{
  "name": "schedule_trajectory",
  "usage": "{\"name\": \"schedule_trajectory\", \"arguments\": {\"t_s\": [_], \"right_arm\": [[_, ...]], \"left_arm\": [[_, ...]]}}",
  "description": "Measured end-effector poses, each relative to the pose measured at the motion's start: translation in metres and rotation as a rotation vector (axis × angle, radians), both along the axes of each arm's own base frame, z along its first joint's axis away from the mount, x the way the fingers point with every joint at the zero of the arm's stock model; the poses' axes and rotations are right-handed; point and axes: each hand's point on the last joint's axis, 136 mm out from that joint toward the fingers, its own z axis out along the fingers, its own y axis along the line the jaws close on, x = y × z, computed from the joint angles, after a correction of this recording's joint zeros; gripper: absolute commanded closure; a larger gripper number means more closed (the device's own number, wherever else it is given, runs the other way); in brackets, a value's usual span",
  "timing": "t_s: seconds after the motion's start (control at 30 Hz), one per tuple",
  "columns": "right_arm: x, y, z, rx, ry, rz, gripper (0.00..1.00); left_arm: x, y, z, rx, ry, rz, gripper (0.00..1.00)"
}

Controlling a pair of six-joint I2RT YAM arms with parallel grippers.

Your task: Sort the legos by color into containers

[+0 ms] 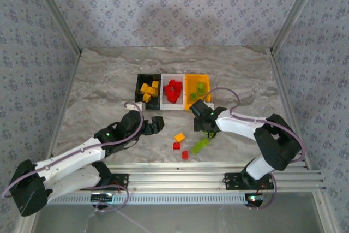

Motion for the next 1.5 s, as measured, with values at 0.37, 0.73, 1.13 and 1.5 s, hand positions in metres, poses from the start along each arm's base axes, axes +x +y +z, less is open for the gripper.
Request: {"name": "schedule_trajectory", "arguments": {"t_s": [0.37, 0.73, 1.13, 1.5], "right_arm": [[-0.011, 0.006, -0.008, -0.033, 0.023, 0.020, 0.58], [-0.006, 0.016, 0.032, 0.023, -0.068, 0.051, 0.69], [0.122, 0.036, 0.114, 0.181, -0.252, -0.049, 0.67], [0.183, 0.039, 0.089, 0.153, -0.204, -0.078, 0.32]], "left_arm": [[0.001, 0.011, -0.008, 0.004, 0.011, 0.030, 0.01], [0.001, 0.013, 0.001, -0.019, -0.010, 0.034, 0.01], [0.000, 0.012, 0.002, -0.024, -0.010, 0.029, 0.01], [-0.009, 0.012, -0.006, -0.003, 0.028, -0.006, 0.01]]}}
